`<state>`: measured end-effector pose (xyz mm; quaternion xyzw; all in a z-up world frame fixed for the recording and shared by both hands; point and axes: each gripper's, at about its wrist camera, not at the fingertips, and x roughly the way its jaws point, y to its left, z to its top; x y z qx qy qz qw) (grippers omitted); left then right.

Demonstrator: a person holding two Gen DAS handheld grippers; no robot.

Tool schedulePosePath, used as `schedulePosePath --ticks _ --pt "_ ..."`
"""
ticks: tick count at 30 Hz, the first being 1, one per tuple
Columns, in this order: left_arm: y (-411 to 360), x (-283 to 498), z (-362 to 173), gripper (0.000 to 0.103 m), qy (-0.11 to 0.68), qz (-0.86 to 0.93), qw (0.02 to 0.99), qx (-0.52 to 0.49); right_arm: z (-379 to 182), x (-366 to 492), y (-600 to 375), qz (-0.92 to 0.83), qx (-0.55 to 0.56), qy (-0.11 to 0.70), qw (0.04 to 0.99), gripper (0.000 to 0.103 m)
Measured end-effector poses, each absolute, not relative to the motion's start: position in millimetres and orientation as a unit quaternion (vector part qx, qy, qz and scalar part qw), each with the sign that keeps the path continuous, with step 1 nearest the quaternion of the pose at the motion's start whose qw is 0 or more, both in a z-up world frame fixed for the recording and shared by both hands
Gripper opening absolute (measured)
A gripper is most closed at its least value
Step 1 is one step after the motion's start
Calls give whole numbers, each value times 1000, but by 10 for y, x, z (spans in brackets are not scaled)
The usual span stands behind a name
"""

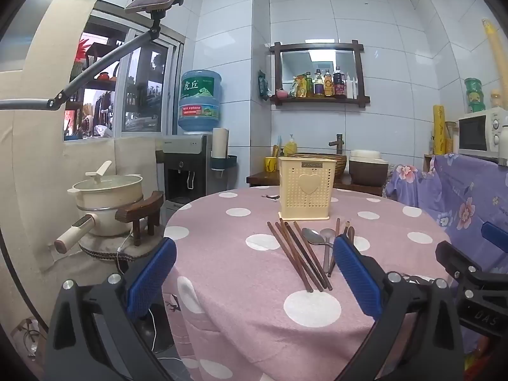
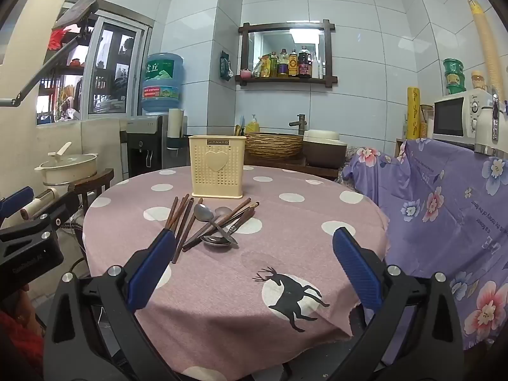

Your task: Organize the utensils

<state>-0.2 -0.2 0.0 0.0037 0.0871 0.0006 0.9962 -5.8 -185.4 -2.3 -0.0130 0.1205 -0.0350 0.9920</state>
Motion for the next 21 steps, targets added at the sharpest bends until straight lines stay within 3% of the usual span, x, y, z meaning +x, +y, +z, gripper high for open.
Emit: schedulePosePath --ticks 21 --pt "3 -14 25 98 87 5 996 3 -20 -73 -1865 -36 -14 115 993 98"
